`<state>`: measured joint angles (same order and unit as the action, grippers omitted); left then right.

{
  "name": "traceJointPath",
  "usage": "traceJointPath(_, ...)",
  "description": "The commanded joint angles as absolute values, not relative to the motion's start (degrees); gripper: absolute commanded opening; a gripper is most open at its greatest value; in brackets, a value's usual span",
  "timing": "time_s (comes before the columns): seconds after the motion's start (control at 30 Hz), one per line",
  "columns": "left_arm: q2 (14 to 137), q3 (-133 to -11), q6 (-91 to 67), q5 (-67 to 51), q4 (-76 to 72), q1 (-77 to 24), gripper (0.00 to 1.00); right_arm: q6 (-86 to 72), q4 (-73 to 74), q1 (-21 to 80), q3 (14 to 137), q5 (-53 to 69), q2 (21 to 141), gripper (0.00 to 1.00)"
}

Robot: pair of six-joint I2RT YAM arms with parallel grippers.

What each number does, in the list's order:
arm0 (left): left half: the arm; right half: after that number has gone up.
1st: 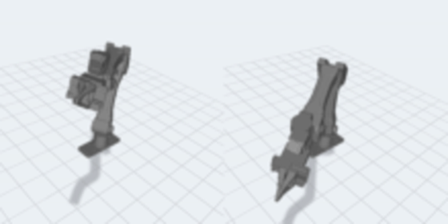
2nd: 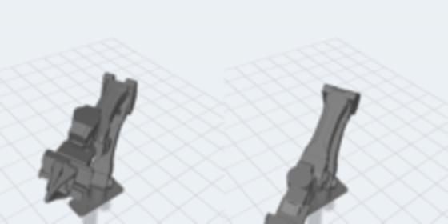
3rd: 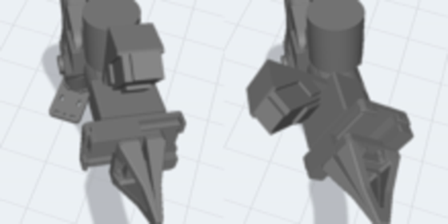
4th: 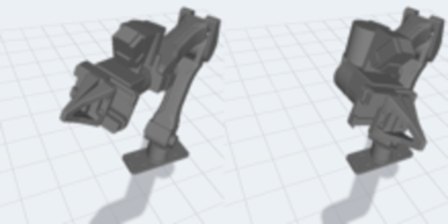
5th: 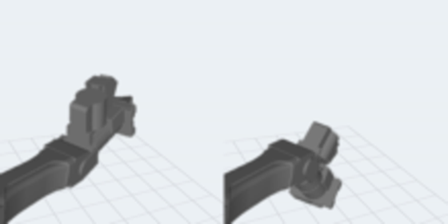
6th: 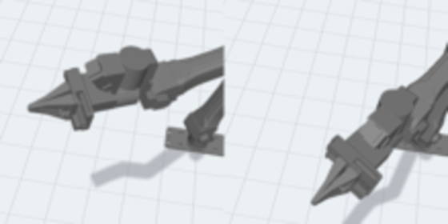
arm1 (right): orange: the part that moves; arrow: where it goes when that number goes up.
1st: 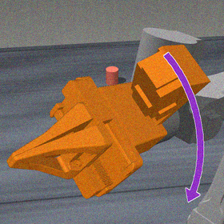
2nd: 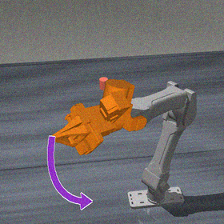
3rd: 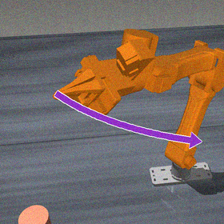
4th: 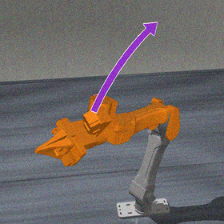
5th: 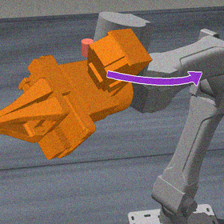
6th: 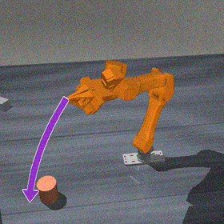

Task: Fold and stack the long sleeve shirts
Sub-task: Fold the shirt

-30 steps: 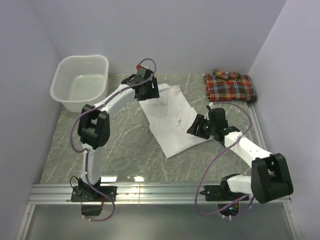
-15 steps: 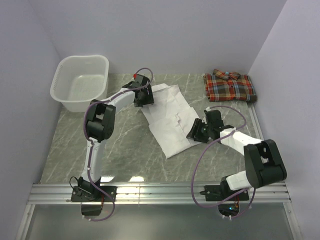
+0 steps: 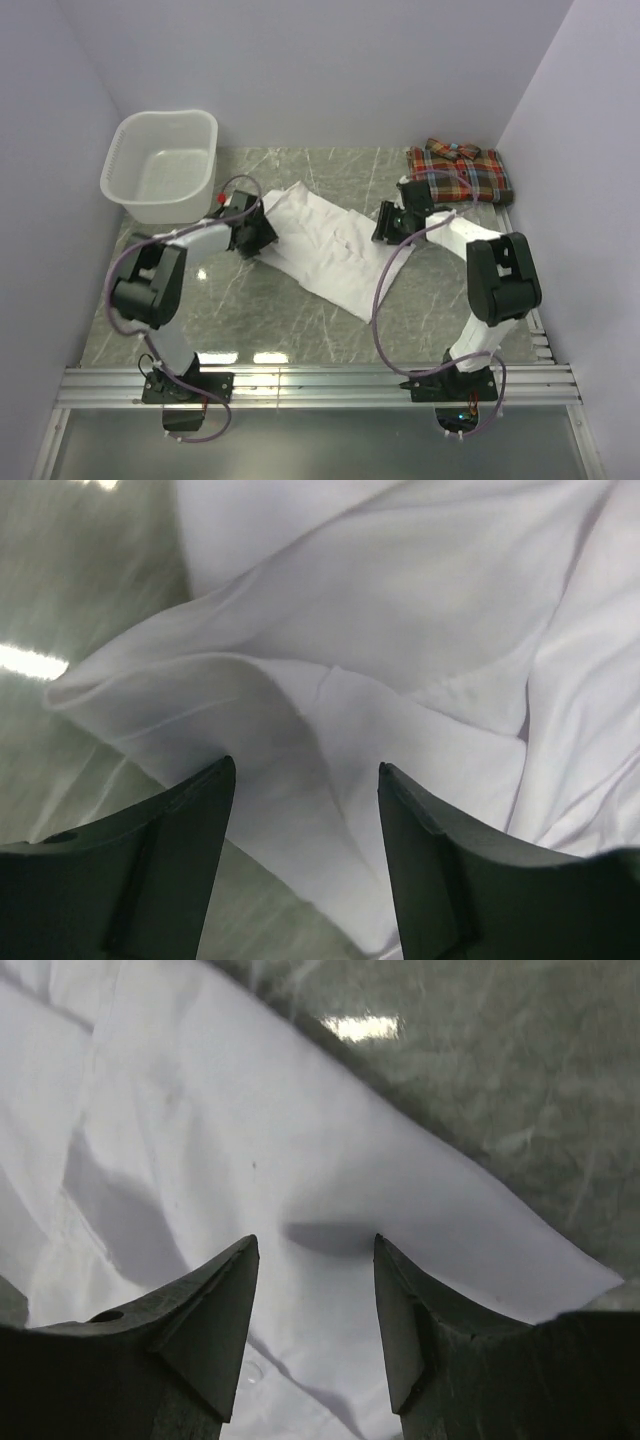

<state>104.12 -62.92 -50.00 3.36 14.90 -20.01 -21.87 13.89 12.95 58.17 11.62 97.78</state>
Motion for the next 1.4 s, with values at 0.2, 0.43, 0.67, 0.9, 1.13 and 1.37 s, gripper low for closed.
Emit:
traceJointPath(0.2,76.51,-37.71,-59.59,-0.71,21.35,-20.74,0.79,-18.54,16.44,13.71,74.44,16.61,103.29,0.58)
traceJointPath(0.43,69.96,-47.80,-54.94,2.20,24.78,-27.24,0.83,-24.42,14.07,13.10,60.84,16.70,90.45,0.59)
traceJointPath(0.67,80.14,-58.09,-47.29,-4.89,19.08,-36.64,0.78,-34.62,1.95,12.57,37.05,28.11,77.97,0.55)
traceJointPath(0.9,95.43,-63.46,-47.63,-10.63,13.37,-41.31,0.68,-39.11,-9.05,12.48,28.74,34.10,76.27,0.44)
traceJointPath(1.13,104.67,-63.11,-50.53,-9.68,14.06,-39.64,0.60,-37.18,-8.26,11.17,30.23,33.57,85.25,0.39)
traceJointPath(1.37,102.23,-62.14,-51.33,-6.07,15.73,-36.12,0.61,-33.14,-6.16,8.35,35.66,31.91,90.79,0.38)
